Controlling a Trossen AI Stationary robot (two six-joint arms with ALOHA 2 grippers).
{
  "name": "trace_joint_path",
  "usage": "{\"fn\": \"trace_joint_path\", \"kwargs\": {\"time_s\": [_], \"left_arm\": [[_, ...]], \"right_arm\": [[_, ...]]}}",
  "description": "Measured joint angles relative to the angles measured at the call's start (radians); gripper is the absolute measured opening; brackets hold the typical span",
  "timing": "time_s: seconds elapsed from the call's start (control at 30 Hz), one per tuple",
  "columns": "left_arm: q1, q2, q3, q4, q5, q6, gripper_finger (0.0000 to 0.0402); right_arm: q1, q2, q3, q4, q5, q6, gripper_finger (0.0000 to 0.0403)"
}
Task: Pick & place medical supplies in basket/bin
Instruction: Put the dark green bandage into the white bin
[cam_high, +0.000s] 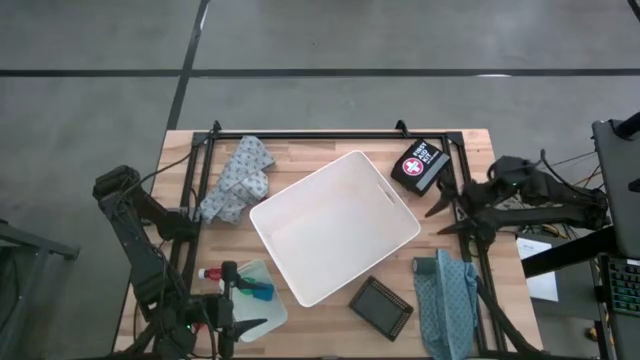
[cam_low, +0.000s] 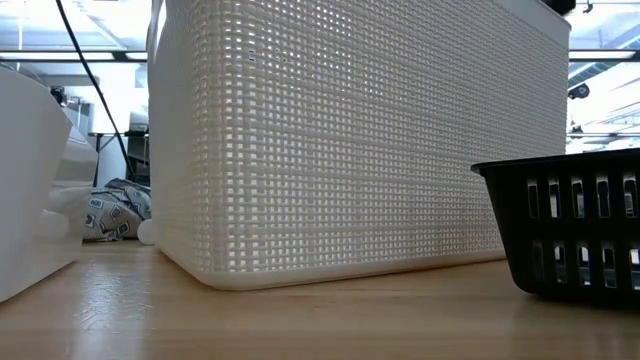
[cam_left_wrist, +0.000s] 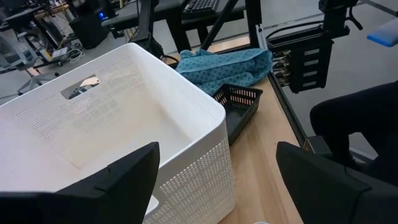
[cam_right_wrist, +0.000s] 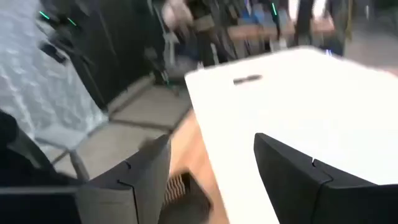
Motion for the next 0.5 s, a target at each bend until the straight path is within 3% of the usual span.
{"fn": "trace_joint_path", "kwargs": {"time_s": [0.5], "left_arm": [[0.000, 0.000, 0.000, 0.000, 0.000, 0.000, 0.0326]], "right_arm": [[0.000, -0.084, 0.002, -0.275, 0.021, 0.035, 0.0224]]}}
